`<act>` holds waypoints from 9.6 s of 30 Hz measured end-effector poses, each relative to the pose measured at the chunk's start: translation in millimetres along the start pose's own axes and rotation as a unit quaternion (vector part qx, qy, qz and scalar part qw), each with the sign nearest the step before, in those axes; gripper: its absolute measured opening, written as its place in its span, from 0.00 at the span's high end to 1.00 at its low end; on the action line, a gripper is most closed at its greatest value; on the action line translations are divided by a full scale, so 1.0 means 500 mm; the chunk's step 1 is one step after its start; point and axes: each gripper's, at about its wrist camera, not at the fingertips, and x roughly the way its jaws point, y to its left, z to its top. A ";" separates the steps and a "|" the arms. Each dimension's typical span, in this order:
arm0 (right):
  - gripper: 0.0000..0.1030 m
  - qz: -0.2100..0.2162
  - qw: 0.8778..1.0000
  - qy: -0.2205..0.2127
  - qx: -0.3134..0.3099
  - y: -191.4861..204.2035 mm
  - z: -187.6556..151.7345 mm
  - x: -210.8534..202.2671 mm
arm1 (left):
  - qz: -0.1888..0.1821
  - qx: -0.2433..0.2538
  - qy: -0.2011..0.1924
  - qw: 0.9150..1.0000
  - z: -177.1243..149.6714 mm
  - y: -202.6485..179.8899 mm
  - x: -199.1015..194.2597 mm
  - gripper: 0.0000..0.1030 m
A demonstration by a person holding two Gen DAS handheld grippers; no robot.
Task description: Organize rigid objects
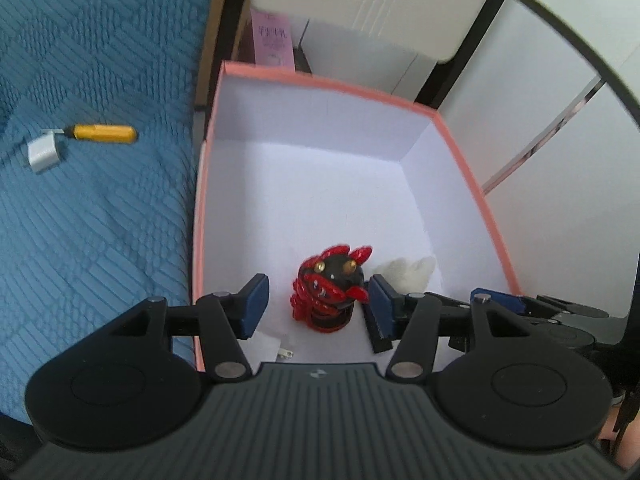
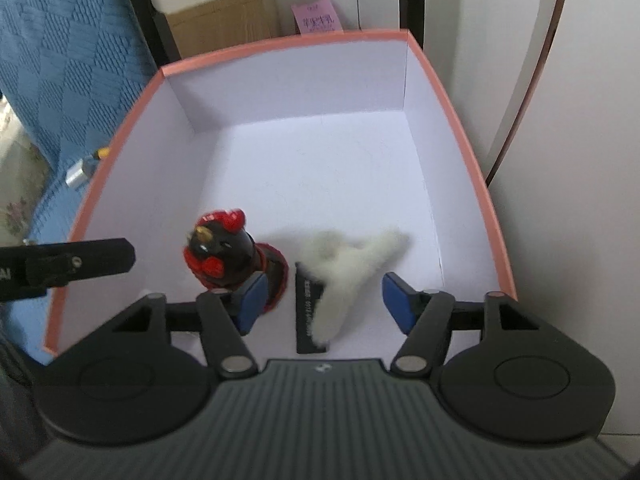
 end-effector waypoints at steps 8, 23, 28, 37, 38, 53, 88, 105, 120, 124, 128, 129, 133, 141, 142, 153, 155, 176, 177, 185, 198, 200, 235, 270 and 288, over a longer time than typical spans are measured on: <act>0.26 0.016 0.998 -0.054 -0.005 0.048 0.016 -0.107 | 0.007 0.004 -0.055 0.998 0.007 0.017 -0.124 0.40; 0.25 0.058 0.988 -0.137 -0.040 0.198 -0.015 -0.303 | 0.024 0.006 -0.128 0.991 -0.043 0.085 -0.346 0.38; 0.25 0.072 0.985 -0.147 -0.052 0.242 -0.043 -0.333 | 0.031 0.003 -0.142 0.989 -0.068 0.115 -0.400 0.37; 0.25 0.079 0.983 -0.151 -0.068 0.317 -0.100 -0.362 | 0.042 -0.011 -0.157 0.987 -0.119 0.177 -0.471 0.33; 0.25 0.078 0.983 -0.150 -0.069 0.324 -0.107 -0.363 | 0.043 -0.012 -0.158 0.986 -0.125 0.184 -0.476 0.33; 0.21 0.086 0.982 -0.150 -0.081 0.406 -0.186 -0.370 | 0.058 -0.024 -0.156 0.986 -0.207 0.261 -0.519 0.19; 0.11 0.079 0.986 -0.131 -0.072 0.442 -0.058 -0.092 | 0.081 -0.046 -0.124 0.988 -0.071 0.431 -0.254 0.11; 0.11 0.108 0.985 -0.099 -0.088 0.526 0.123 0.144 | 0.082 -0.026 -0.116 0.989 0.060 0.542 -0.036 0.11; 0.28 0.111 0.988 -0.016 -0.105 0.546 0.256 0.368 | 0.104 -0.036 -0.092 0.990 0.150 0.619 0.087 0.17; 0.32 0.106 0.987 -0.004 -0.117 0.547 0.280 0.416 | 0.110 -0.026 -0.096 0.989 0.167 0.625 0.104 0.21; 0.32 0.118 0.986 0.009 -0.119 0.535 0.300 0.445 | 0.122 -0.021 -0.090 0.988 0.182 0.636 0.128 0.22; 0.32 0.121 0.985 0.013 -0.119 0.534 0.301 0.449 | 0.123 -0.021 -0.088 0.988 0.185 0.639 0.135 0.23; 0.29 0.132 0.984 0.022 -0.116 0.528 0.303 0.456 | 0.136 -0.010 -0.078 0.988 0.190 0.640 0.152 0.26; 0.35 0.167 0.979 0.042 -0.110 0.524 0.298 0.449 | 0.165 0.004 -0.069 0.984 0.187 0.643 0.169 0.32; 0.36 0.172 0.978 0.046 -0.110 0.527 0.296 0.449 | 0.168 -0.001 -0.065 0.984 0.187 0.648 0.172 0.33; 0.48 0.147 0.973 0.049 -0.174 0.553 0.267 0.461 | 0.151 -0.061 -0.055 0.985 0.199 0.712 0.145 0.34; 0.57 0.127 0.968 0.040 -0.213 0.571 0.254 0.457 | 0.141 -0.066 -0.054 0.986 0.196 0.711 0.139 0.34; 0.80 0.135 0.947 0.024 -0.290 0.625 0.114 0.327 | 0.088 -0.106 -0.049 0.989 0.155 0.738 0.089 0.51; 0.80 0.135 0.946 0.025 -0.292 0.617 0.114 0.319 | 0.089 -0.107 -0.048 0.989 0.156 0.738 0.092 0.51; 0.79 0.155 0.939 0.057 -0.301 0.629 0.101 0.340 | 0.112 -0.084 -0.056 0.989 0.160 0.709 0.112 0.33; 0.74 0.172 0.947 0.039 -0.269 0.634 0.132 0.369 | 0.159 -0.072 -0.035 0.984 0.156 0.701 0.140 0.34; 0.74 0.173 0.945 0.036 -0.275 0.637 0.131 0.371 | 0.158 -0.069 -0.035 0.984 0.159 0.699 0.142 0.36; 0.80 0.140 0.971 0.002 -0.195 0.587 0.095 0.316 | 0.107 -0.098 -0.046 0.988 0.103 0.653 0.077 0.38; 0.80 0.094 0.988 -0.007 -0.120 0.513 -0.073 0.110 | 0.087 -0.109 -0.061 0.988 -0.057 0.538 -0.105 0.38; 0.80 0.093 0.985 -0.078 -0.121 0.463 -0.007 -0.094 | 0.071 -0.093 -0.106 0.987 0.017 0.393 -0.260 0.38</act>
